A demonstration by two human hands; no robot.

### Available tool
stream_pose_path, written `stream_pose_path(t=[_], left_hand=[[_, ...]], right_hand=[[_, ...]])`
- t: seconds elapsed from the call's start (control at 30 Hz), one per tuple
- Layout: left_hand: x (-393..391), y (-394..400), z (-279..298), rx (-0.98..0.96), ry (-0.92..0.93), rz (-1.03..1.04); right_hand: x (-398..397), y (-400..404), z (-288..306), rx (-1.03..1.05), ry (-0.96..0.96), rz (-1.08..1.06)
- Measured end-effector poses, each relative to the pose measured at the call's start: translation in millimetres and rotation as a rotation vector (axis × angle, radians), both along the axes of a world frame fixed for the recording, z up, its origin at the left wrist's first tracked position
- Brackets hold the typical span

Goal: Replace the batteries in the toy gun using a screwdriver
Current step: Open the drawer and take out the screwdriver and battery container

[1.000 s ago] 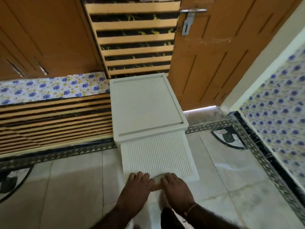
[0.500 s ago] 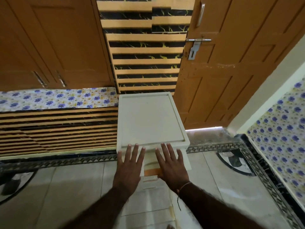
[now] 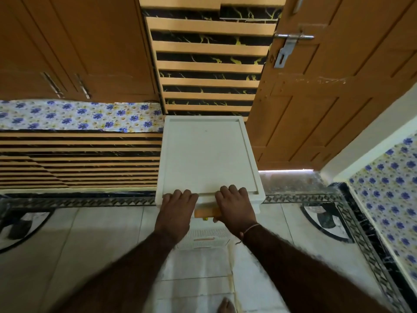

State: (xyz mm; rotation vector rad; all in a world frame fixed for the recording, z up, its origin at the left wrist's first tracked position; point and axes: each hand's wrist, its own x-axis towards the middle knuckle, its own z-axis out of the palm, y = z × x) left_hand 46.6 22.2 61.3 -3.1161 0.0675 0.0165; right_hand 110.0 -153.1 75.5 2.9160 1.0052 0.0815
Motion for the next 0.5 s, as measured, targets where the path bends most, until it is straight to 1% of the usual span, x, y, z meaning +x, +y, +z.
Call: stream_pose_path(t=[0.1,0.17,0.23,0.27,0.3,0.37,0.4,0.47,0.5], left_hand=[[-7.5,-4.5,0.8,-0.026,-0.049,0.05],[-23.9,-7.2,-6.0,-0.076,-0.12,0.058],[-49.8,-11.9,-26.1,-0.119,-0.211,-0.033],[-63.2,-14.7,-37.5,-0.134,-0.233,-0.108],[-74.9,-16.6,-52.3,-0.13,-0.221,-0.182],[-86.9,-21.1,-74.6,-0.114,-0.076,-0.258],[-88.4,-22.5,-82.3,-0.097,0.01,-0.266],[-84.4,-24.8,-99.7,-0.114,0.082,-0.232],[-76.7,-25.9,-111.4,-0.093,0.103,-0.226]], right_hand=[[-13.4,-10.2,-4.9,0.112,0.002,-0.067],[-36.8,-20.7,-17.4,0.215,0.013,-0.066],[-67.8,-31.0,-41.1,0.276,0.082,-0.097],[-81.4,-36.1,-52.1,0.277,0.177,-0.173],[-90.1,-41.3,-65.7,0.28,0.286,-0.264],[-92.0,-46.2,-88.9,0.262,0.536,-0.445],[-88.2,-46.6,-97.1,0.247,0.623,-0.502],[-75.6,-44.8,-109.1,0.271,0.712,-0.55],[-66.3,-41.5,-116.2,0.284,0.7,-0.543]])
